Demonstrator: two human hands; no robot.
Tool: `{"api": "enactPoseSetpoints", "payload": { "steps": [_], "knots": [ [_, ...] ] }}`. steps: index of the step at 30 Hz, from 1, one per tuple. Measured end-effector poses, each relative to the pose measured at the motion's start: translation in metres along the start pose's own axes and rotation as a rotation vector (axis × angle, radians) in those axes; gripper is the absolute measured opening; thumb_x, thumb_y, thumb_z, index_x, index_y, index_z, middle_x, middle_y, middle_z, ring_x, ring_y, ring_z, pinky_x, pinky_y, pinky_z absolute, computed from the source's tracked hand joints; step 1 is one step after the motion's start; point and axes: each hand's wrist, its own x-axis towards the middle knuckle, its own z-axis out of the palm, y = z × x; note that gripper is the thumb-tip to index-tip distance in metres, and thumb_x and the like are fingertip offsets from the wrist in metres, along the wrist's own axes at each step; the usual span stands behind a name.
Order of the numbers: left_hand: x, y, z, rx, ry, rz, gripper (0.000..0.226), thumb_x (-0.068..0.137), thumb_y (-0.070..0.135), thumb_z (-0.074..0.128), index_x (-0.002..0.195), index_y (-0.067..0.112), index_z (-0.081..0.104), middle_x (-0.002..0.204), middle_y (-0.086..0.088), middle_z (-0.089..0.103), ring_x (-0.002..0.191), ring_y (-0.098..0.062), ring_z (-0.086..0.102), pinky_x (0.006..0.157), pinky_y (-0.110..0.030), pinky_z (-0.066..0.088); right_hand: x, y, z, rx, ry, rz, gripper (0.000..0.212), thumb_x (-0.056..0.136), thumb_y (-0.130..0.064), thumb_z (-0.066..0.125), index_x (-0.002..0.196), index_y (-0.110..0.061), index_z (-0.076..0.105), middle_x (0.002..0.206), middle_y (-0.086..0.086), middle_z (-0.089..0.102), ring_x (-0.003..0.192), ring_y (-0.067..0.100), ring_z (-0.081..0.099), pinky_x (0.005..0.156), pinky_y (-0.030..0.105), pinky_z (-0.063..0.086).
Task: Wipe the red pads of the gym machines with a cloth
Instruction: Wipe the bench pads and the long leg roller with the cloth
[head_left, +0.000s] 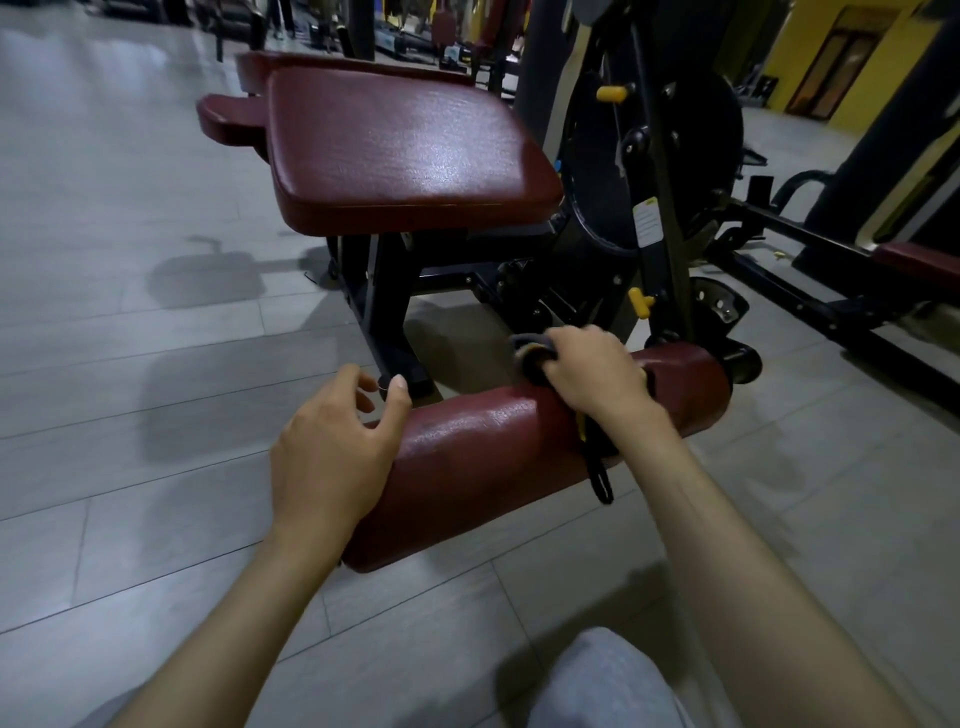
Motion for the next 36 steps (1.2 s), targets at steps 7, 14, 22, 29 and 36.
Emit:
{"api": "enactPoseSetpoints", "payload": {
  "steps": [7, 14, 22, 29, 36],
  "knots": [
    [-0.002, 0.004, -0.006, -0.081, 0.016, -0.036, 0.038, 0.101, 0.060, 0.040, 0.096, 0.028, 0.060, 0.087, 0.011, 0.065, 0.079, -0.011, 0.062, 0.060, -0.022, 0.041, 0.047, -0.043, 0.004, -0.055, -0.416, 0.168, 0.040, 0.095, -0.034, 0.056, 0.127, -0.010, 0.062, 0.125, 0.014, 0.064, 0.102, 0.035, 0.059, 0.084, 0.041, 0.047],
    [-0.002, 0.000, -0.010, -0.362, 0.017, -0.111, 0.036, 0.106, 0.050, 0.042, 0.096, 0.022, 0.063, 0.090, 0.008, 0.068, 0.084, 0.002, 0.060, 0.064, -0.021, 0.040, -0.030, -0.013, 0.001, 0.084, 0.044, 0.027, 0.011, 0.089, -0.022, 0.058, 0.098, -0.019, 0.065, 0.083, 0.005, 0.065, 0.084, 0.033, 0.064, 0.067, 0.036, 0.046],
    [-0.001, -0.002, -0.007, -0.325, 0.031, -0.092, 0.027, 0.103, 0.045, 0.050, 0.090, 0.025, 0.062, 0.083, 0.012, 0.065, 0.081, -0.004, 0.062, 0.065, -0.026, 0.046, -0.110, 0.021, 0.038, 0.350, 0.367, -0.085, 0.065, 0.084, 0.012, 0.066, 0.144, -0.012, 0.055, 0.134, 0.011, 0.067, 0.123, 0.029, 0.064, 0.107, 0.044, 0.052],
    [0.000, 0.002, -0.008, -0.312, 0.038, -0.067, 0.034, 0.102, 0.051, 0.048, 0.093, 0.023, 0.063, 0.085, 0.011, 0.064, 0.081, -0.003, 0.061, 0.065, -0.023, 0.045, -0.051, -0.013, -0.002, 0.292, 0.219, 0.160, 0.017, 0.089, -0.032, 0.057, 0.097, -0.022, 0.069, 0.080, 0.001, 0.067, 0.085, 0.032, 0.068, 0.069, 0.038, 0.051],
    [-0.004, 0.004, -0.014, -0.529, 0.111, -0.152, 0.040, 0.109, 0.046, 0.037, 0.095, 0.019, 0.063, 0.086, 0.013, 0.065, 0.079, 0.006, 0.059, 0.065, -0.010, 0.040, -0.104, -0.111, 0.021, 0.309, 0.278, -0.071, 0.050, 0.088, -0.006, 0.066, 0.137, -0.011, 0.063, 0.129, 0.007, 0.070, 0.117, 0.021, 0.067, 0.095, 0.021, 0.048]
  ]
}}
